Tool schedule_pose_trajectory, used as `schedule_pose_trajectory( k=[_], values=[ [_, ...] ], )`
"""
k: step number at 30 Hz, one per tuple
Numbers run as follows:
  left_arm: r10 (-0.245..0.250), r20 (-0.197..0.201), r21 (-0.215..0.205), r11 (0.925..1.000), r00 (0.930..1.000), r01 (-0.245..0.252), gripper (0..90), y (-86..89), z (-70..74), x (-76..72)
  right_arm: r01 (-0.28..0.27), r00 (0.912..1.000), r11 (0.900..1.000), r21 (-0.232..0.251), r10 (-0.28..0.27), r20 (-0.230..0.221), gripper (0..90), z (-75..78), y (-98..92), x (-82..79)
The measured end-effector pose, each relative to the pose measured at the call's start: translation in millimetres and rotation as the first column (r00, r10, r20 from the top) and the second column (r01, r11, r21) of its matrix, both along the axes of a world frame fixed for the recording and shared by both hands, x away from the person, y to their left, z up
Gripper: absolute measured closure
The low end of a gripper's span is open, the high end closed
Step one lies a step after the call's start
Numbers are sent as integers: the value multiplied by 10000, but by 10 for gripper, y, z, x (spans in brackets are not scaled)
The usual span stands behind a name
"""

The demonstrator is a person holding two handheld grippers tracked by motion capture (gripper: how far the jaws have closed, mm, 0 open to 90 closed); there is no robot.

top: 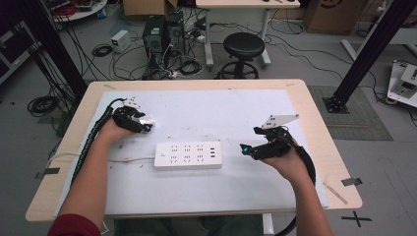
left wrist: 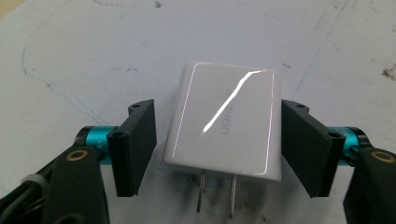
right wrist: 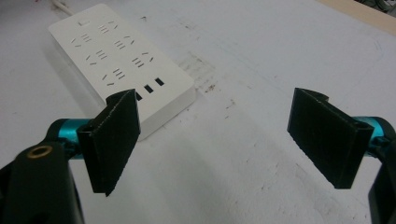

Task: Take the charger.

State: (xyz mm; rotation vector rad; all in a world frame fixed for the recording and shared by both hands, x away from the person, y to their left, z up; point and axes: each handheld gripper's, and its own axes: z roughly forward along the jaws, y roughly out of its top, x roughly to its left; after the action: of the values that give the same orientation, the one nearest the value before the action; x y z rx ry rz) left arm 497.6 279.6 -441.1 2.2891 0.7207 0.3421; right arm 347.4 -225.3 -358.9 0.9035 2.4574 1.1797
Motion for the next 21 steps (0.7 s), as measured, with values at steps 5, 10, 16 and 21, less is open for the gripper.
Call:
schedule_pose_trajectory(
  k=[5,10,16,21],
  values=[
    [-173,26,-78,9998,9998,173,374,-5,-3,-1,22,10000,10000,-29,-22,9,175,-1,0,2],
    [-259,37,2,9997,9997,259,422,-9,12,-13,6,10000,10000,-64,-6,13,175,-8,1,5],
    [-210,170,129,9997,9996,208,424,-27,60,-47,-46,10000,10000,-69,46,24,175,-11,9,6],
    [-209,353,142,9997,9992,204,424,-16,199,-132,-121,9999,9999,-40,121,31,175,13,6,-6]
  ],
)
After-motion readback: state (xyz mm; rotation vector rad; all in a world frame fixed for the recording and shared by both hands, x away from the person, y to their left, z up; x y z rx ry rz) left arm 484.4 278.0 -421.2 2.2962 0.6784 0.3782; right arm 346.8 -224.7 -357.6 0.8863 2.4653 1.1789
